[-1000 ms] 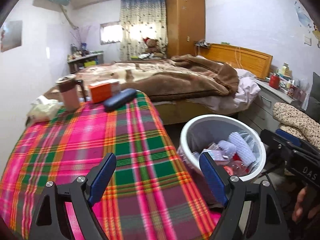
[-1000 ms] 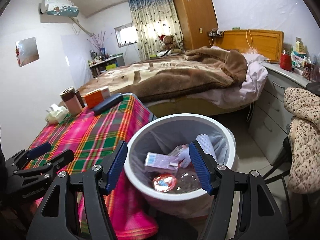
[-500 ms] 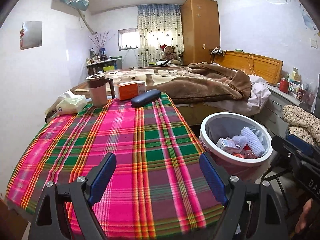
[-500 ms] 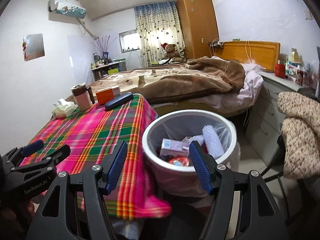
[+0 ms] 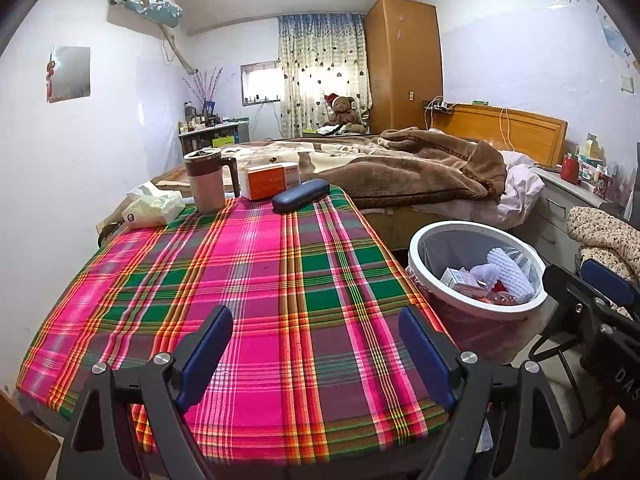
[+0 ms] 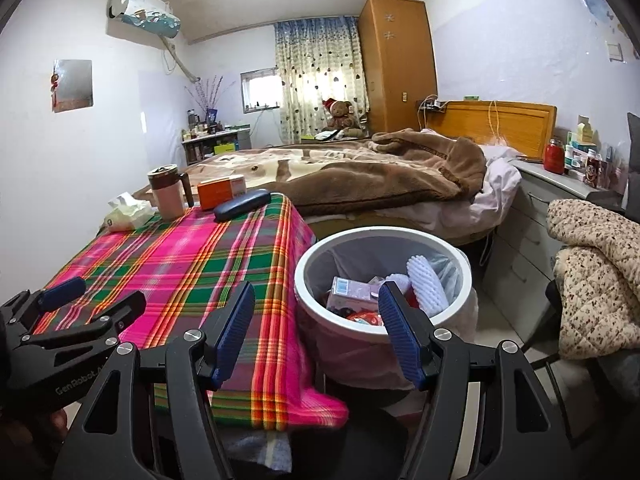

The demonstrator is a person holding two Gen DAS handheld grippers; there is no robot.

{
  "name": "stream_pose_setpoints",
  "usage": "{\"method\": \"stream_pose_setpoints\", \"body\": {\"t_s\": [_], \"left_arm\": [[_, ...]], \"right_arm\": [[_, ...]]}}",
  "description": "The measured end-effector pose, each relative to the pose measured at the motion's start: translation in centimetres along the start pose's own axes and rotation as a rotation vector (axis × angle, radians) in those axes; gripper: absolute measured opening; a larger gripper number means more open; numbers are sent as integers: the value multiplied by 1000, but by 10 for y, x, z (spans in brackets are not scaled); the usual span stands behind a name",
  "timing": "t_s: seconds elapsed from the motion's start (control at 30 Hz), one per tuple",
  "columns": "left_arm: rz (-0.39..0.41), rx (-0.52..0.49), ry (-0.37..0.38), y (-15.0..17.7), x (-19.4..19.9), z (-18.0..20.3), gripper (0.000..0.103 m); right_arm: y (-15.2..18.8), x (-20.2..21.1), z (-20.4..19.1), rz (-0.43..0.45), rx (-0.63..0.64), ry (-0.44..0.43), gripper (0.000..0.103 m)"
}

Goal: Collect trash

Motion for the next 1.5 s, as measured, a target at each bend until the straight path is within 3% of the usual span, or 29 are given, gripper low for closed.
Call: {"method": "stream_pose_setpoints", "body": {"t_s": [1.5], "left_arm": [[-2, 22, -22, 0, 0, -11, 85]], "right_arm": [[1, -2, -3, -6, -17, 3, 66]]}}
Point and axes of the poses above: each gripper's, at about its wrist camera, not at the fingertips, and x roughly against the way its jaws point, z to its right, y to its underside, the point moved 2 cm from there along -x, roughly the way its jaws point, and after that the axes turned 3 degrees about -y, right-handed, at the moved point
